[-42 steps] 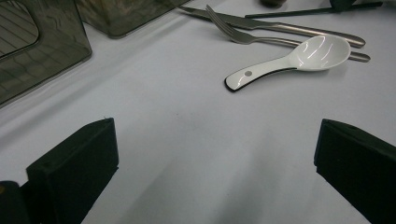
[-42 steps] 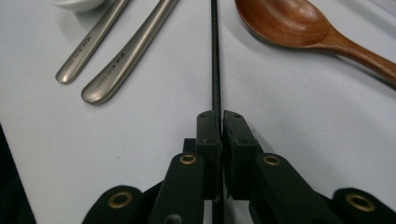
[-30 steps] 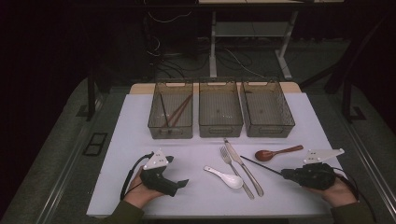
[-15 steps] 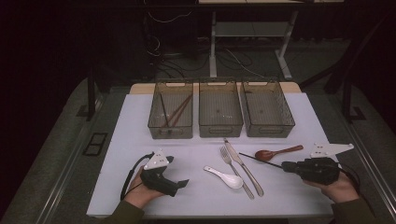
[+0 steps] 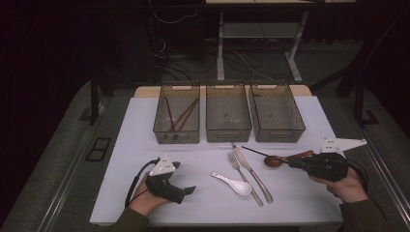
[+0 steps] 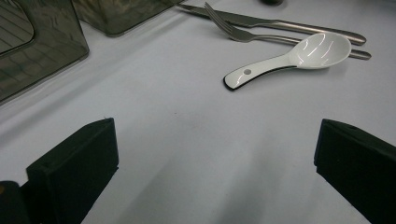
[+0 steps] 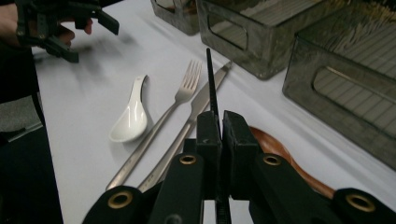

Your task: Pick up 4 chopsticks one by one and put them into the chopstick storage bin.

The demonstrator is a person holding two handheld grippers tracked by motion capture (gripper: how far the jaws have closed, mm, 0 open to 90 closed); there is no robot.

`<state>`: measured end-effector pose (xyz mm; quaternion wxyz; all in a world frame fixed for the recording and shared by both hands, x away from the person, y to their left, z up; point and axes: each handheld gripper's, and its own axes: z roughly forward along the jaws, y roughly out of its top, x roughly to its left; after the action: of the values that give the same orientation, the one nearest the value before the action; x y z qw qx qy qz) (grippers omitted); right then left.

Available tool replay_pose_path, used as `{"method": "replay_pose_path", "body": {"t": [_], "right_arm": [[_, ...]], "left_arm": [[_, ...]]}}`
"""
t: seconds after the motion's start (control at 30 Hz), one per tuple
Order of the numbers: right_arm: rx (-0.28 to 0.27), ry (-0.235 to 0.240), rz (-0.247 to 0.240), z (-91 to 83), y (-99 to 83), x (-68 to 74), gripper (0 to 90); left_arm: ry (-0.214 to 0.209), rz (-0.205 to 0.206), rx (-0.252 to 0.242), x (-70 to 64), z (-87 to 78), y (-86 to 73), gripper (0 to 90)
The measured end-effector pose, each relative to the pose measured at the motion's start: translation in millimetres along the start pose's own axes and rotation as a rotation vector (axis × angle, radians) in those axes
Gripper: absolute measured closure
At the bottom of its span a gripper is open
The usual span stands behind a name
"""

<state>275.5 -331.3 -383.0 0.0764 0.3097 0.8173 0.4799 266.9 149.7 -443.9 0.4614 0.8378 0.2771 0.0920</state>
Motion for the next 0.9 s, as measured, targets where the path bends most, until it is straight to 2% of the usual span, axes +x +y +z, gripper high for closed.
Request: {"method": "replay_pose_path", "body": {"t": [0.33, 0.6, 0.9], "right_arm": [[-0.033, 0.006, -0.014, 15.1, 26.7, -3.6, 85.3], [-0.039, -0.006, -0.043, 33.7, 50.7, -3.4, 85.3], [-0.050, -0.015, -0.052, 55.5, 71.3, -4.5, 85.2]], "left_arm": [[0.001, -0.004, -0.005, 0.5, 0.4, -0.2, 0.0], [-0.001, -0.002, 0.000, 1.1, 0.1, -0.6, 0.0], [-0.001, 0.003, -0.001, 1.7, -0.4, -0.5, 0.0]]}}
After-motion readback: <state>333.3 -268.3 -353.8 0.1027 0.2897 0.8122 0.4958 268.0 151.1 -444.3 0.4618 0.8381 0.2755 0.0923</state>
